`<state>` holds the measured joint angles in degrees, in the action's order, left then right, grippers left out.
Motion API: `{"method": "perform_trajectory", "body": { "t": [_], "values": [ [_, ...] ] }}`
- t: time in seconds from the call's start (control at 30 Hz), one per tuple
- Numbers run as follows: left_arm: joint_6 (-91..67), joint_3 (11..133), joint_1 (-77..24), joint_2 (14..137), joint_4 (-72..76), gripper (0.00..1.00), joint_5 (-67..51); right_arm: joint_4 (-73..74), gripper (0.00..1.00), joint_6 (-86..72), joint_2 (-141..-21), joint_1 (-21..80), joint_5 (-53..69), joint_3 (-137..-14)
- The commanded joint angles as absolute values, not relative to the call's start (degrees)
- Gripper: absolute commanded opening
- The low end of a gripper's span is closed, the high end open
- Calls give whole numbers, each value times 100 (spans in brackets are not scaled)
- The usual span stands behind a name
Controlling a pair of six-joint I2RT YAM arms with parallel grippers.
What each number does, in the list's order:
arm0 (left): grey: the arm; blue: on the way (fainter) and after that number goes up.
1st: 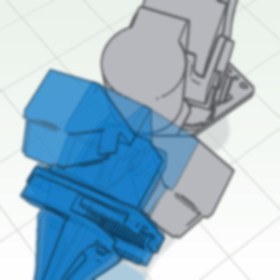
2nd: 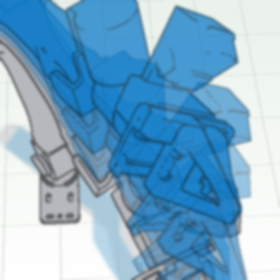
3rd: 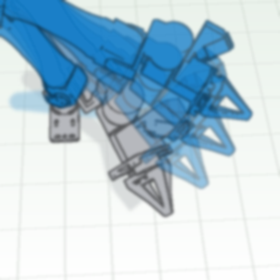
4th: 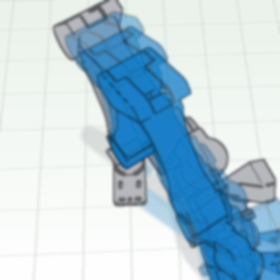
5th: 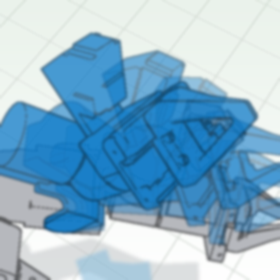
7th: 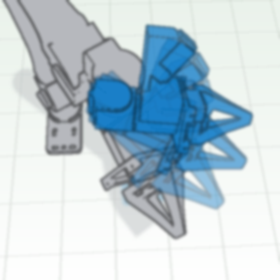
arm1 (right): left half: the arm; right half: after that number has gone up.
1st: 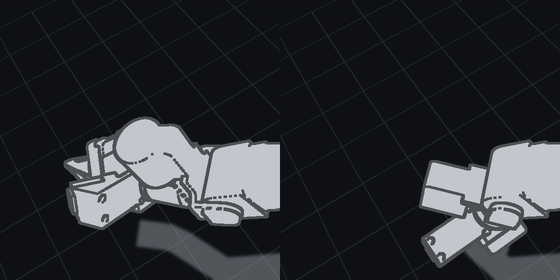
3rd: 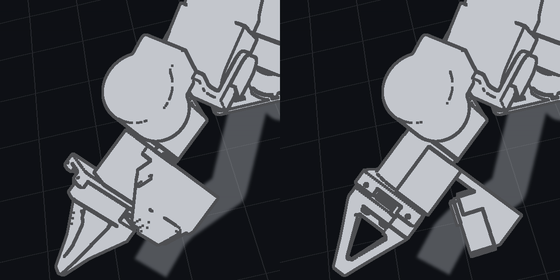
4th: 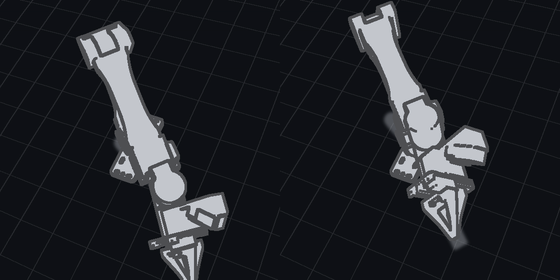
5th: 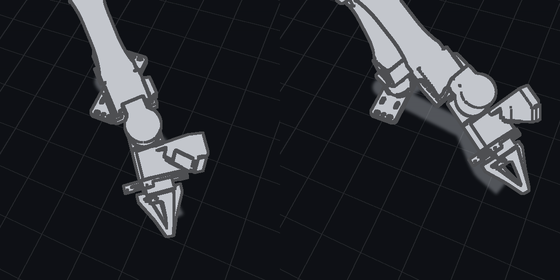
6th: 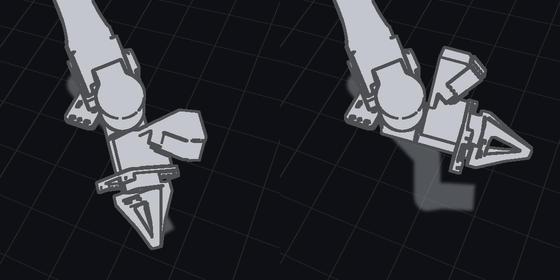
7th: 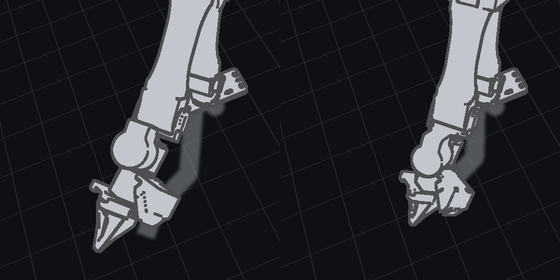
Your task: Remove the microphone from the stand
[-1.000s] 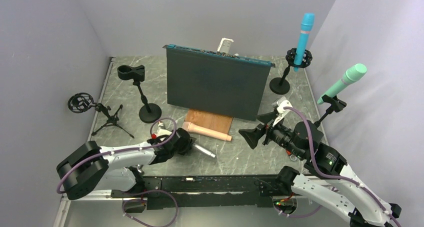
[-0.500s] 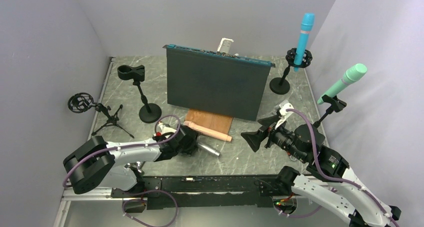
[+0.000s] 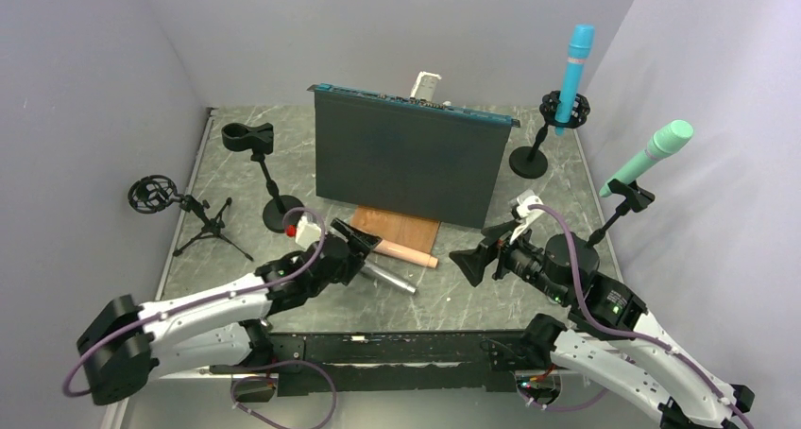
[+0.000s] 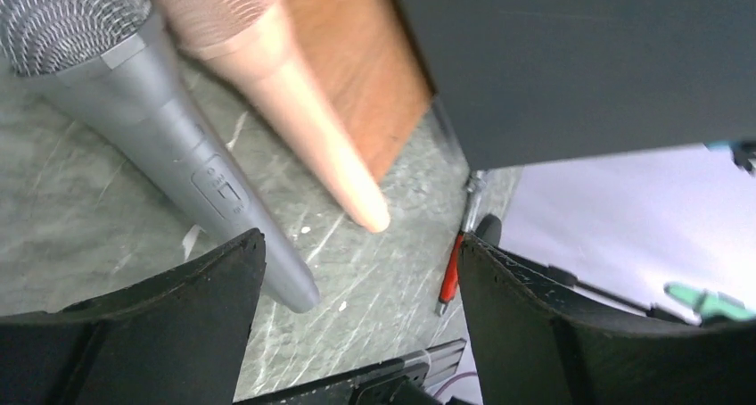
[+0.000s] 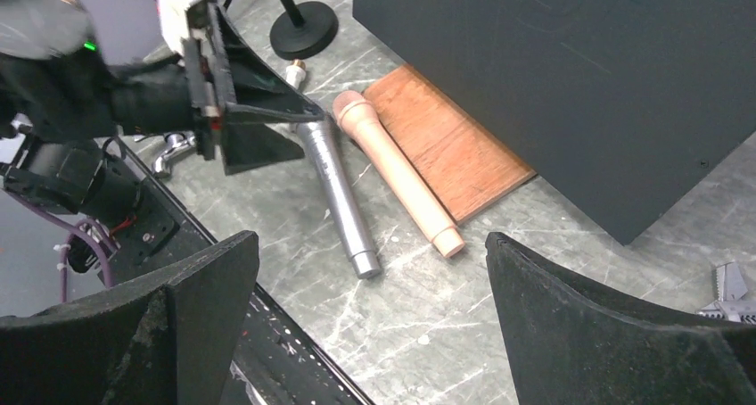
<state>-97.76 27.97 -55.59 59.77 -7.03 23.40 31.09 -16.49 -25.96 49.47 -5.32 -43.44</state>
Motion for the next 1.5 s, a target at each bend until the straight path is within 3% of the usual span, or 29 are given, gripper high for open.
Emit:
{"method": "perform_trajectory", "body": {
  "t": [0.0, 0.1, 0.2, 0.3, 0.53, 0.73, 0.93, 1.47],
  "values": [
    [-7543, 2877, -5584, 4996, -616, 82, 2775, 2795, 100, -1688, -2660, 4951, -516, -4315],
    [-5736, 3285, -5490, 4334, -755, 84, 3005, 2742, 100, -1660, -2718, 4948, -491, -4334],
    [-3981, 4225, -4691, 4118, -1183, 87, 1779, 2629, 100, -1611, -2751, 4948, -389, -4312],
    [-3407, 5362, -3101, 4303, -2427, 90, 255, 2514, 100, -1616, -2766, 4948, -353, -4272],
    [-2480, 6999, -1101, 4900, -3516, 96, -734, 2593, 100, -1695, -2959, 4950, -351, -4403],
    [-3470, 6855, 930, 5268, -2422, 95, -2590, 2548, 100, -1690, -2994, 4945, -394, -4466],
    [-4787, 6241, 2003, 5548, -1539, 91, -3173, 2786, 100, -1620, -3087, 4944, -470, -4641],
    [-6094, 5079, 2250, 5957, 1048, 84, -3669, 2567, 100, -1625, -3174, 4948, -421, -4546]
  ]
}}
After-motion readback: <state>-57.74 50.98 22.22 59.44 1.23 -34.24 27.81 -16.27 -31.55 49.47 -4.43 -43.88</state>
